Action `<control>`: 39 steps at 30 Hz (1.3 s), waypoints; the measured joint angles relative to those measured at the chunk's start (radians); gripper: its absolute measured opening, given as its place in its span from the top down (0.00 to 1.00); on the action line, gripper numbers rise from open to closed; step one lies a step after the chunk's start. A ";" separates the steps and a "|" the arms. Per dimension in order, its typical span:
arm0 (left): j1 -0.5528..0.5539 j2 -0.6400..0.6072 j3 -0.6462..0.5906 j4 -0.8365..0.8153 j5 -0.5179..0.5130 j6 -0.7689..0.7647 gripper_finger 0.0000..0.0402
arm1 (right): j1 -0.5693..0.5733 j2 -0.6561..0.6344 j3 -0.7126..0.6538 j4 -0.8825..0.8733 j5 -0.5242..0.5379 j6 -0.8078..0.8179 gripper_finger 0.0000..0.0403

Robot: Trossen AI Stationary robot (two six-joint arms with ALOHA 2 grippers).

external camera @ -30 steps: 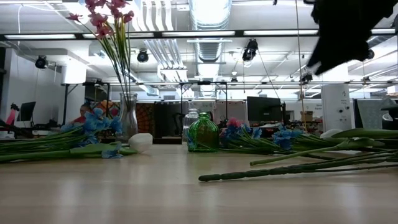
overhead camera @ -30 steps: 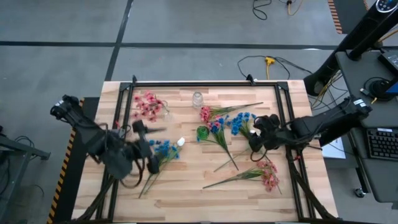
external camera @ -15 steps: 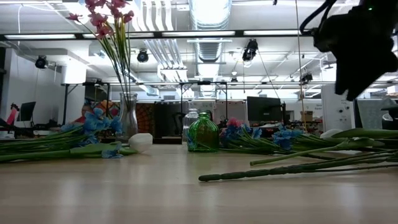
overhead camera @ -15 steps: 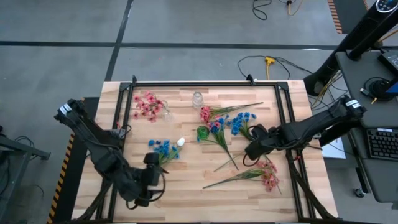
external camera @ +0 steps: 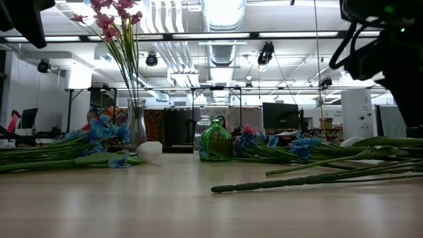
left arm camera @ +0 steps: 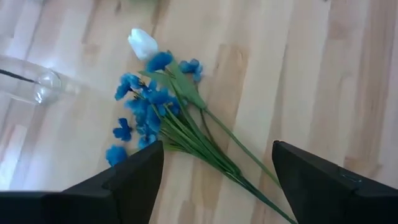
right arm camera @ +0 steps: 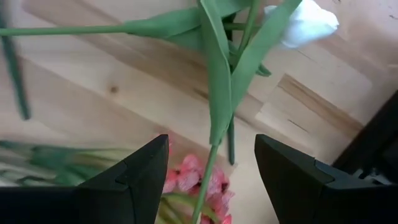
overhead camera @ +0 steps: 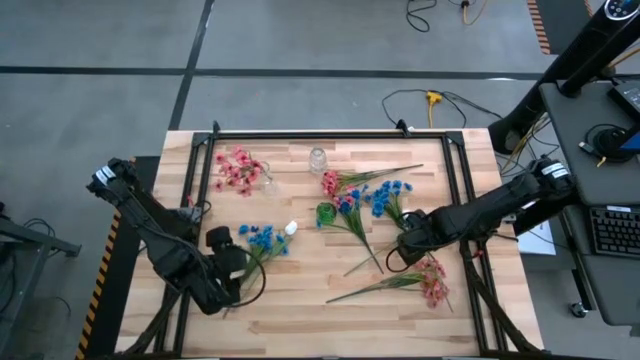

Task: Sort flowers into vase by color
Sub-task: Put the right white tulip flower into the green vase

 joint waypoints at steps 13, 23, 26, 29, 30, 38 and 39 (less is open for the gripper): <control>0.000 0.000 -0.002 0.124 -0.030 0.111 0.31 | -0.006 0.141 -0.026 0.009 0.027 -0.053 0.47; 0.000 0.000 -0.002 0.143 -0.156 0.142 0.31 | -0.046 0.142 -0.031 0.028 0.029 -0.096 0.78; 0.000 0.000 -0.002 0.143 -0.183 0.139 0.31 | -0.053 0.142 -0.043 0.062 0.029 -0.113 0.90; 0.000 0.000 -0.002 0.143 -0.204 0.139 0.31 | -0.056 0.142 -0.046 0.076 0.029 -0.129 0.96; 0.000 0.000 -0.002 0.143 -0.210 0.139 0.31 | -0.056 0.141 -0.046 0.076 0.029 -0.129 0.96; 0.000 0.000 -0.002 0.142 -0.237 0.139 0.31 | -0.056 0.039 -0.046 -0.028 0.045 -0.112 0.96; 0.000 0.000 -0.002 0.142 -0.239 0.137 0.31 | -0.056 0.016 -0.046 -0.045 0.050 -0.106 0.97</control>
